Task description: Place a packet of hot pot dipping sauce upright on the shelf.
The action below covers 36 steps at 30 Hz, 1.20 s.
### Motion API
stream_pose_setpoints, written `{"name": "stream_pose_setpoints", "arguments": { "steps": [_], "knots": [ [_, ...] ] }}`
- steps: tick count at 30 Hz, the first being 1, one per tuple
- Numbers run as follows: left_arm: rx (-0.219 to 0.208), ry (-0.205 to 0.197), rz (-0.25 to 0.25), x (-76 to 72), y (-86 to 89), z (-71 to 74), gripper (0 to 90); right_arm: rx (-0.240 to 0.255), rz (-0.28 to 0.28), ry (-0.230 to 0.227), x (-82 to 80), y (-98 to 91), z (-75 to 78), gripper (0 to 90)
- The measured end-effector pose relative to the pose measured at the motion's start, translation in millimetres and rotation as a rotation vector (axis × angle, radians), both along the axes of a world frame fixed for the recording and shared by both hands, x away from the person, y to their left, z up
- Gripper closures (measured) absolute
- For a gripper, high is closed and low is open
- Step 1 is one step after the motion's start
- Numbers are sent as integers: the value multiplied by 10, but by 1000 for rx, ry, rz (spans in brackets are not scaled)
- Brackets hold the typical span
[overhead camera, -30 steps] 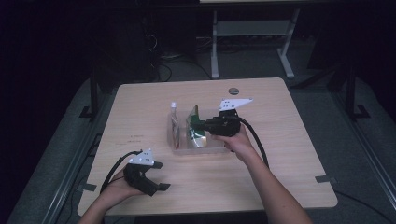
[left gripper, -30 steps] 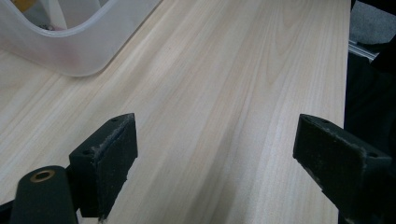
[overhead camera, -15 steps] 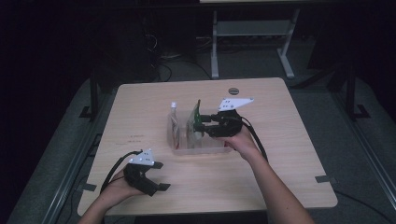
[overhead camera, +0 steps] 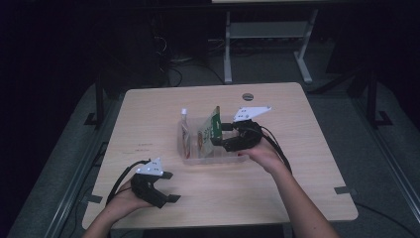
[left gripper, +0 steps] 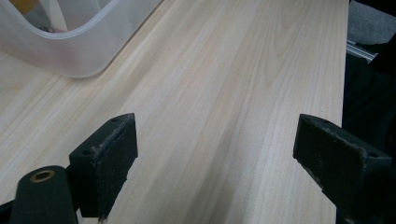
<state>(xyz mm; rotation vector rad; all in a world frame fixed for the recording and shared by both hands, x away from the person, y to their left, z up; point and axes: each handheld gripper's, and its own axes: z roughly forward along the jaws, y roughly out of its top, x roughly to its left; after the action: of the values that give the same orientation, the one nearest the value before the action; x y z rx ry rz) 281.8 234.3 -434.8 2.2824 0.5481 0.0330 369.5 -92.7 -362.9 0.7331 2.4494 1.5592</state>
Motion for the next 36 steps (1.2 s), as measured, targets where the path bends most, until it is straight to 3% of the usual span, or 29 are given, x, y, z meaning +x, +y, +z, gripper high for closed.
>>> {"name": "stream_pose_setpoints", "arguments": {
  "steps": [11, 20, 36],
  "knots": [
    [2, 3, -3, -2, -10, -6, 134, 10, -15, 23, -61, -162, -42, 315],
    [8, -2, -8, -3, -16, -7, 134, 7, 3, 28, -266, -304, -93, 312],
    [8, -4, 2, -19, 5, 12, 134, -75, 19, 24, -582, -540, -269, 294]
  ]
}}
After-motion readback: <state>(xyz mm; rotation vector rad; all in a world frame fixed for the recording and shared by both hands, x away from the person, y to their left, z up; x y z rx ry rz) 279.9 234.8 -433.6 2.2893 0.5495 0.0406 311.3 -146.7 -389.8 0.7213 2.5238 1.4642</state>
